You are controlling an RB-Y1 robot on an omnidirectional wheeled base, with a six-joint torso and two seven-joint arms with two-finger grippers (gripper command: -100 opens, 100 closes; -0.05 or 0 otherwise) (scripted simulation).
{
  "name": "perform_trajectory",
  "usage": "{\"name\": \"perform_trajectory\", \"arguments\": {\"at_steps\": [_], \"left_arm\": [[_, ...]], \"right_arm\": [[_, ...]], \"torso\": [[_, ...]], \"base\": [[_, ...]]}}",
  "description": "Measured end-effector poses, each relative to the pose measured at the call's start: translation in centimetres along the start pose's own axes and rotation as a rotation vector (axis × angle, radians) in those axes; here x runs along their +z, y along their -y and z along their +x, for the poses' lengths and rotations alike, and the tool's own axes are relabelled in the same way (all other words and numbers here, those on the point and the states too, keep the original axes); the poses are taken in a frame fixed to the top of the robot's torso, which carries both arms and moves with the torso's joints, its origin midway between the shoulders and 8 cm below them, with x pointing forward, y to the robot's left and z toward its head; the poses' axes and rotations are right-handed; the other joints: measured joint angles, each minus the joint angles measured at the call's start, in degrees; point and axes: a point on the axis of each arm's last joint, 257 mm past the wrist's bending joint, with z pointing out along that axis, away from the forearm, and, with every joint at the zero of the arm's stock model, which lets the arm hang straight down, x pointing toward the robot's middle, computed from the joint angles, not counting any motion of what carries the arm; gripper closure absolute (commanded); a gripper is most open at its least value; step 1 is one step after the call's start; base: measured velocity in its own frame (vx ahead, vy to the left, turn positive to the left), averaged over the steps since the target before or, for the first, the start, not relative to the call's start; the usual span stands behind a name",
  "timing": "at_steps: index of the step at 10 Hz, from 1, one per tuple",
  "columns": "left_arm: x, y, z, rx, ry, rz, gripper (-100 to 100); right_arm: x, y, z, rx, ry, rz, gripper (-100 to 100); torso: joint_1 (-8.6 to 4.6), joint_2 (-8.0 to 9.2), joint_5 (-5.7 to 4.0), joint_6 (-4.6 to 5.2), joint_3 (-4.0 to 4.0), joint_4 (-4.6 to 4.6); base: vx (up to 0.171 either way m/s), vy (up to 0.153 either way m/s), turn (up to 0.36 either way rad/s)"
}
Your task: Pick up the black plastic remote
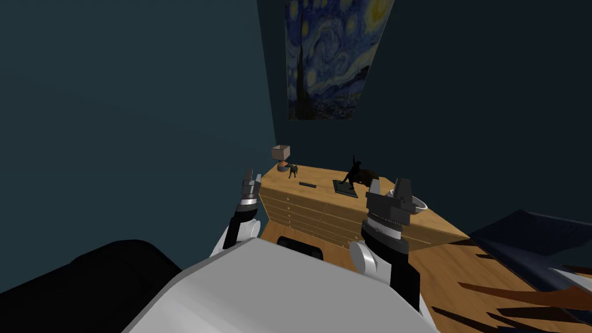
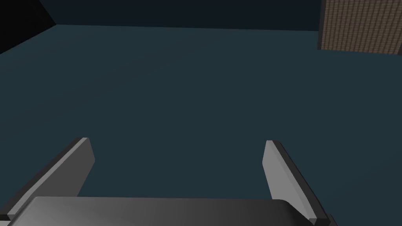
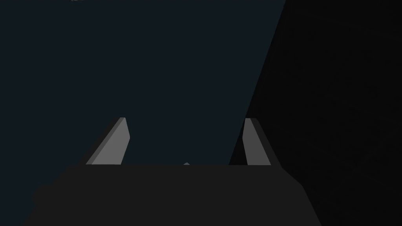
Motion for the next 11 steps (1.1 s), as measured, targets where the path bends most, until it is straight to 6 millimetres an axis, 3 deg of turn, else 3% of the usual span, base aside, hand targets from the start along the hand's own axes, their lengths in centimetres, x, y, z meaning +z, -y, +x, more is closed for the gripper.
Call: {"name": "perform_trajectory", "arguments": {"at_steps": [5, 11], "left_arm": [[2.4, -0.6, 2.7, 0.016, -0.122, 0.006, -100], [6.1, -2.7, 5.6, 0.03, -0.222, -0.033, -100]], "right_arm": [[0.0, 0.0, 0.0, 0.0, 0.0, 0.0, 0], [0.0, 0.0, 0.0, 0.0, 0.0, 0.0, 0]], "torso": [[0.13, 0.12, 0.03, 0.02, 0.07, 0.03], [0.07, 0.06, 0.02, 0.02, 0.03, 0.01]], "base": [[-0.033, 0.026, -0.129], [-0.025, 0.02, -0.104]]}}
